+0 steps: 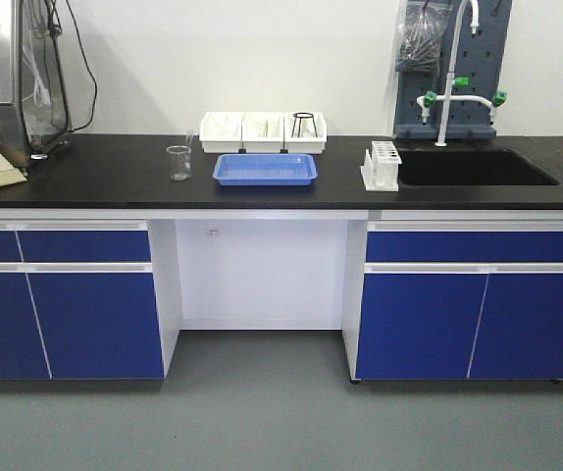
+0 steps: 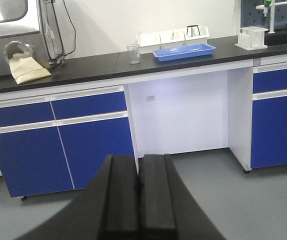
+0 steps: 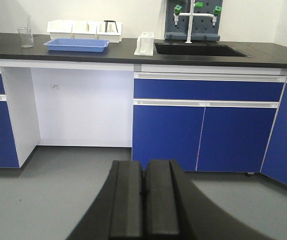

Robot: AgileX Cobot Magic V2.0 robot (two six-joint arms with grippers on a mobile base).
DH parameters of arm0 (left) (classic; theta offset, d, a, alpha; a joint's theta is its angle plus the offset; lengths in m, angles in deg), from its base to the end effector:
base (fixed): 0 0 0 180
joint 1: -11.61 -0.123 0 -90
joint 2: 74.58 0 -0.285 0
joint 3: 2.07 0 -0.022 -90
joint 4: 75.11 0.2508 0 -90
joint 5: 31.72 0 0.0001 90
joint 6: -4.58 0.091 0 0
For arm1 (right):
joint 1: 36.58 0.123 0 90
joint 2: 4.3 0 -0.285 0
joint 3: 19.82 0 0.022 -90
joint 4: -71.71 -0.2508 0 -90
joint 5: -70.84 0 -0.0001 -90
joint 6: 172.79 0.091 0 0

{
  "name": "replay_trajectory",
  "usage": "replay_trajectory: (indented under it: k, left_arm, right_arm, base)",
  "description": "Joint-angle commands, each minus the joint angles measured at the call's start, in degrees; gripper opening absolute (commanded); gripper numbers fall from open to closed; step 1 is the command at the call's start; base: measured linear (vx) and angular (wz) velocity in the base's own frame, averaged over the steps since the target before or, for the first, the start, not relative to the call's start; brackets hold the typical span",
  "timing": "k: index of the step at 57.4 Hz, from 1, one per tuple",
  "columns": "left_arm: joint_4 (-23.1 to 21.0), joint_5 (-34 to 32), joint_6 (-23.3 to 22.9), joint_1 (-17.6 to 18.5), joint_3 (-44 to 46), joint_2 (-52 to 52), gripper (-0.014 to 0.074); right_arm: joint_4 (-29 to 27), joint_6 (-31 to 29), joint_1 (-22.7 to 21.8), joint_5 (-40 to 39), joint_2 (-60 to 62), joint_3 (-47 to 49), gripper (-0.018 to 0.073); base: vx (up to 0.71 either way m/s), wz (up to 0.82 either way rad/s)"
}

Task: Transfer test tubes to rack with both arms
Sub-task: 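Drive the base toward the bench with the white bins and blue tray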

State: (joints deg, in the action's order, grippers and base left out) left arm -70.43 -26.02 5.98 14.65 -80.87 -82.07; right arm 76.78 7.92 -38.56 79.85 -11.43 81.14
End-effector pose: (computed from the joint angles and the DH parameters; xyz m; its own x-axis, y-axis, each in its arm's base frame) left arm 0.0572 -0.0023 0.1951 -0.0294 0.1072 -0.9938 0.0483 0.9932 0.1057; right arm 0.0565 -0.0032 0.1888 -0.0930 -0.0718 -0.9931 0.0415 0.9963 -0.0759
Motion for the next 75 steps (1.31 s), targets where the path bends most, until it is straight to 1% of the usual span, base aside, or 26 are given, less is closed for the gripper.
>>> replay_trajectory:
  k: [1,38,75]
  left_arm:
    - [-0.43,-4.4,-0.39,-0.32,1.61,-0.69,-0.0004]
    - [-0.43,-4.4,-0.39,-0.32,1.61,-0.69,-0.0004]
    - [-0.43,-4.4,-0.39,-0.32,1.61,-0.69,-0.0004]
  right_arm:
    - [0.78,-0.22,0.06,-4.77,0.56,-0.7,-0.0008]
    - [0.78,-0.22,0.06,-4.77,0.56,-0.7,-0.0008]
    - [0.78,-0.22,0.06,-4.65,0.56,-0.7,-0.0008]
  base:
    - [0.0,0.0]
    - [0.03,-0.01]
    - [0.16,0.05]
